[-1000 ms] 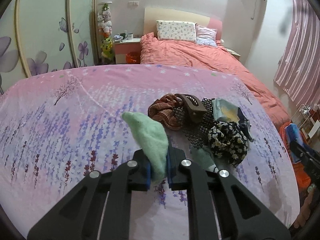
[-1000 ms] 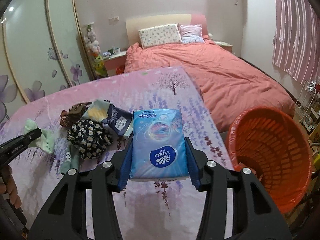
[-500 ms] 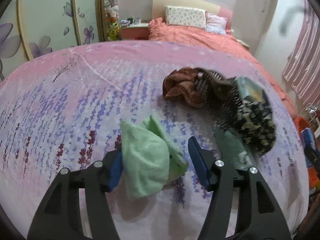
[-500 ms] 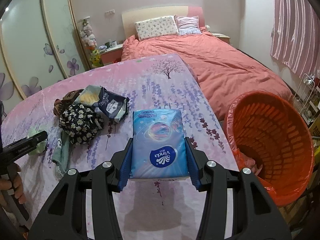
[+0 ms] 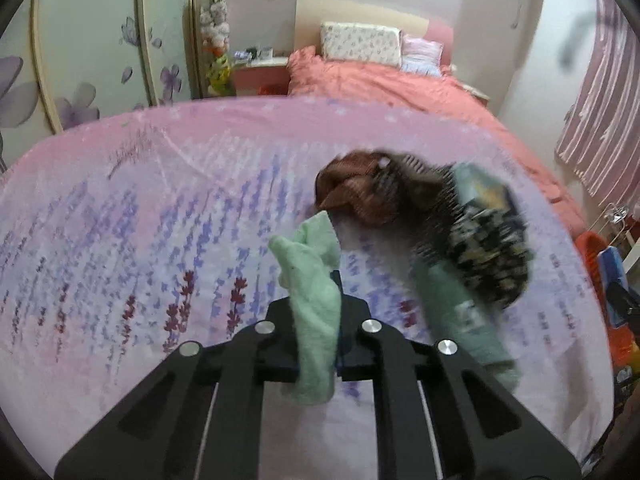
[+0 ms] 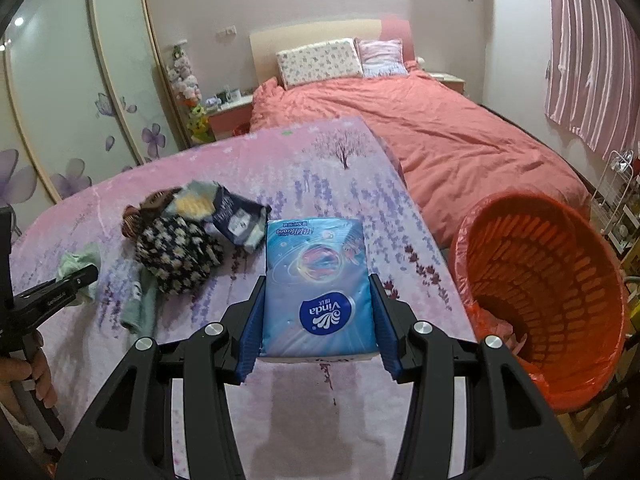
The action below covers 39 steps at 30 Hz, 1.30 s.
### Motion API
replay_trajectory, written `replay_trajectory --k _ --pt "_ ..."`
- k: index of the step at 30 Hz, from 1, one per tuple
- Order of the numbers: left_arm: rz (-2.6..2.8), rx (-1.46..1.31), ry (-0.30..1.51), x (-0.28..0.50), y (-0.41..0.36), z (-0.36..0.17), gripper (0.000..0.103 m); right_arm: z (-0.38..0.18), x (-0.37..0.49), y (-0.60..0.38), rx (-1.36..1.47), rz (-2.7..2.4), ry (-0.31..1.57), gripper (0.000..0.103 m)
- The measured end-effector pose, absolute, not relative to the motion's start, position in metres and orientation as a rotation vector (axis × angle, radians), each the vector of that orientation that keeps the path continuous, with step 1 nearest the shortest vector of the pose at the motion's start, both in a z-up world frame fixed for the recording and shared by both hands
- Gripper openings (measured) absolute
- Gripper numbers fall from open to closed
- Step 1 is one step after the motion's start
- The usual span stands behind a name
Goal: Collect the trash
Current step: 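Lift the green cloth with the left gripper while the right holds the tissue pack, then carry cloth and tissue pack over the orange basket and open both grippers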
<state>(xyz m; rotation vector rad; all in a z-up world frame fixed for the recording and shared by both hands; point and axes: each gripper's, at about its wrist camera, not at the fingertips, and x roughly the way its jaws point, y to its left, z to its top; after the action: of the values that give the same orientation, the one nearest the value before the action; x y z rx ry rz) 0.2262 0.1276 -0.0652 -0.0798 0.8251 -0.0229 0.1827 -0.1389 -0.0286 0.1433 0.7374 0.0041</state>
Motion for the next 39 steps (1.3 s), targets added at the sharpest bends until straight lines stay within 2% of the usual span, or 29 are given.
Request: replay_trajectory --k 10,15,39 --pt "-0.106 -0.039 0.677 0.184 0.070 0.013 0.012 0.009 0.156 -0.151 0.160 0.004 0.622 0.049" --pt "-0.174 -0.009 0.648 0.168 0.031 0.032 0.012 0.021 0.141 -0.163 0.160 -0.029 0.568 0.050" --pt "-0.564 -0.009 0.659 0.166 -0.125 0.028 0.012 0.022 0.124 -0.266 0.263 -0.223 0.472 0.050"
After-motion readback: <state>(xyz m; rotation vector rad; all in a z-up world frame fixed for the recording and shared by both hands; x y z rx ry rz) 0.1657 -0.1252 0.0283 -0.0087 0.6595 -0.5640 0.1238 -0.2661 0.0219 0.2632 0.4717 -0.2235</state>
